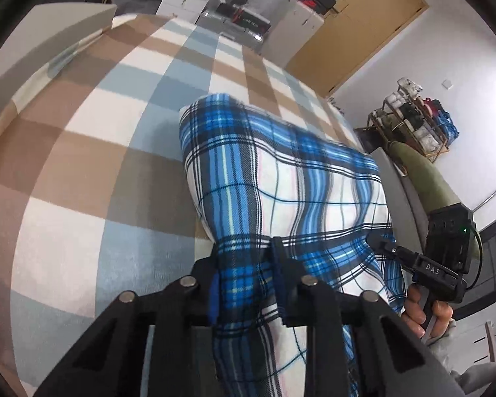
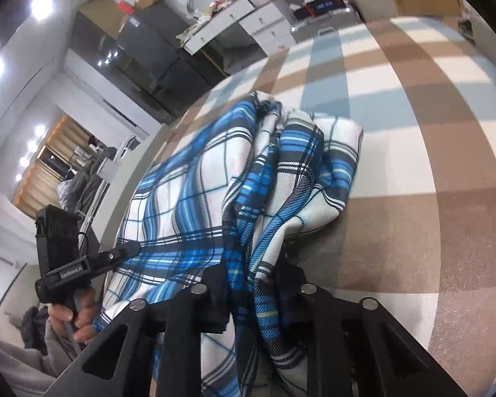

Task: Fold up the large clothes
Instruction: 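Grasp the folded bundle with both grippers and lift it off the bed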

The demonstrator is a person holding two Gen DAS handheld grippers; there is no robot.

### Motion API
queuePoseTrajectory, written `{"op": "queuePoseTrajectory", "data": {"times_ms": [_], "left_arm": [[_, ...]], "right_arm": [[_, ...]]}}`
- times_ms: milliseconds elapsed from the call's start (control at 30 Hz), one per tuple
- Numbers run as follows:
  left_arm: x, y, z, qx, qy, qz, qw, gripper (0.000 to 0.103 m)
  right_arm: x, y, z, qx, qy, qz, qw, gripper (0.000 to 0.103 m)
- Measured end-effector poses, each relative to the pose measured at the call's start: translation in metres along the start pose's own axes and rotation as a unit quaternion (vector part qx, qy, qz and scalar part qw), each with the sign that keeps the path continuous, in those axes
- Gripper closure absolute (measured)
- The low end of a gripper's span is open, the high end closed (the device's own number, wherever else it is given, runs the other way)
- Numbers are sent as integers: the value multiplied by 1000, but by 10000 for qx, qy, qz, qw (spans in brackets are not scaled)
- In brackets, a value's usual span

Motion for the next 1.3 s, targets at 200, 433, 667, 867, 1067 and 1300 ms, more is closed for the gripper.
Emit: {"op": "queuePoseTrajectory", "data": {"times_ms": [200,433,667,867,1067,1300], "left_arm": [[-18,-17,0,216,62,-326,9992,91],[-47,-49,9,465,-43,-779,9959,91],[-103,-109,49,642,-252,-1359,9883,91],[-151,-172,106,908,-762,-1718,9780,91],[-180,-221,165,841,-1369,-2034,9658,91],[-172,-219,290,-152,-2932,-2108,9324,72]], "right_arm": [[-2,-9,27,-87,-150,-311,9994,88],[18,-17,88,-399,-399,-455,9974,89],[52,-36,168,-552,-730,-745,9930,89],[110,-53,256,-534,-1050,-998,9880,89],[197,-55,340,-254,-1516,-855,9844,88],[296,-2,360,-428,-1137,575,9909,48]]}}
Point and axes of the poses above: each gripper's, at about its wrist camera, not at the fingertips, and x roughly the way its jaws point, z to its left, y to its underside, the point moved 6 cm from there along x, roughly the way its jaws point, and after that the axes turned 10 degrees about -z, right-handed, at the moved point
